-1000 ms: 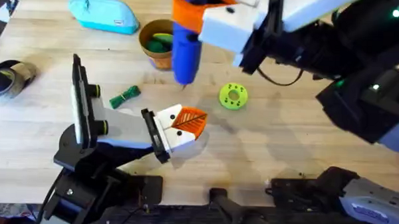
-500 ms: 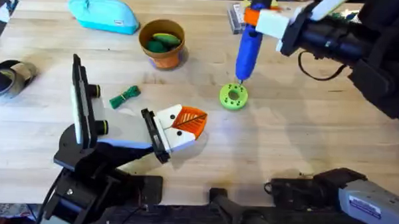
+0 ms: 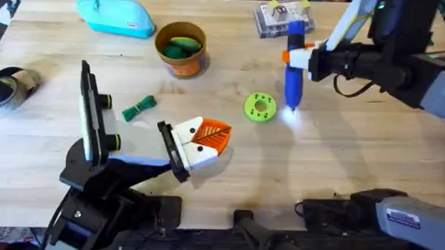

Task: Pick up the gripper from the table and insert it into the empty holder that is missing its gripper. Then pick up a screw, insert it into the mounting hole, and use the screwdriver to tighten it. Finally, clean up the table by picking up the vegetable and placing it into the bucket.

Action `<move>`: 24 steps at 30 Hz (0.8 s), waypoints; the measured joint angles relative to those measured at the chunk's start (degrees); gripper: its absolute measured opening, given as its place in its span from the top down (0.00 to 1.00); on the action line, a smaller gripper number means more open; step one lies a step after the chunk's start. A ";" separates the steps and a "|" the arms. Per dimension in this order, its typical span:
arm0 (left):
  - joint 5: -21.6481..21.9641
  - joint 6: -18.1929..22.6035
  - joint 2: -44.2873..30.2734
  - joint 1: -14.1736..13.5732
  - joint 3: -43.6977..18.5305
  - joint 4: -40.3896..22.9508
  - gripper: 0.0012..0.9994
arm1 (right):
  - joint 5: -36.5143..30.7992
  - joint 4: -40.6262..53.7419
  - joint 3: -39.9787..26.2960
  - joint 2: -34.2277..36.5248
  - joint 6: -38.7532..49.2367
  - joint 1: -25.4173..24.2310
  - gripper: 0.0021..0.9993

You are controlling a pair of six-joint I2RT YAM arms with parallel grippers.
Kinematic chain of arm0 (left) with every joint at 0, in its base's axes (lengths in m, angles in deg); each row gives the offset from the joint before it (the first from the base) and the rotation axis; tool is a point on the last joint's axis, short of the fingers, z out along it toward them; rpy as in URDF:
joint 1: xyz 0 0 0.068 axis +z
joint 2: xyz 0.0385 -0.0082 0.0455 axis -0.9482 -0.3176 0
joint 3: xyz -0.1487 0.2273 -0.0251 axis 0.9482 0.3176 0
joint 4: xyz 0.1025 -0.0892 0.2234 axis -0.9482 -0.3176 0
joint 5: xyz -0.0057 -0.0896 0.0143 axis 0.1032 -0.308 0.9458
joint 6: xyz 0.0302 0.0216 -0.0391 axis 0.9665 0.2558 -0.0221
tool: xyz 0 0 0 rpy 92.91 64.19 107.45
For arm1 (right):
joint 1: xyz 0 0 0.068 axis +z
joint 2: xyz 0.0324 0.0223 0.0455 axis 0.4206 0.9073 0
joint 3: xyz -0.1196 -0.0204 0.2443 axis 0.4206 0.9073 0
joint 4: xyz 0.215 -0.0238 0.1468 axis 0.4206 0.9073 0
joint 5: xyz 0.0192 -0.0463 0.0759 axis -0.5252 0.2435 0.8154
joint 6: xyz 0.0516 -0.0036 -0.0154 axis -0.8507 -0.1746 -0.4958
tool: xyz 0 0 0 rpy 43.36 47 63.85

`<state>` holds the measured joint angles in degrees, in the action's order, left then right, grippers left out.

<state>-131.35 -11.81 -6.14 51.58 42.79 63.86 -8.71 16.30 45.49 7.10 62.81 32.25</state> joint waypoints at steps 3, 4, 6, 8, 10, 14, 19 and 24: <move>0.00 0.00 0.01 0.00 0.00 0.00 0.99 | -5.45 1.98 -0.18 2.45 7.12 -0.07 0.95; 0.00 0.00 0.02 0.00 0.00 0.00 0.99 | -6.89 2.02 -0.23 3.01 9.76 -0.07 0.95; 0.00 0.00 0.00 0.00 0.00 0.00 0.99 | -8.94 2.03 -0.53 3.66 15.13 -0.07 0.95; 0.00 0.00 0.00 0.00 0.00 0.00 0.99 | -10.27 2.01 -0.94 3.94 20.68 0.02 0.95; 0.00 0.00 0.00 0.00 0.00 0.00 0.99 | -11.22 2.01 -1.22 4.23 26.17 0.44 0.95; 0.00 0.00 0.02 0.00 0.00 0.00 0.99 | -12.25 3.58 -1.75 6.10 36.74 2.98 0.95; 0.00 0.00 0.02 0.00 0.00 0.00 0.99 | -12.81 8.28 -2.15 9.64 46.42 7.45 0.83; 0.00 0.00 0.02 0.00 0.00 0.00 0.99 | -15.24 10.11 -2.43 12.70 50.45 9.90 0.30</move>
<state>-131.34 -11.81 -6.12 51.58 42.79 63.85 -23.95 26.40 43.06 19.80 113.26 42.15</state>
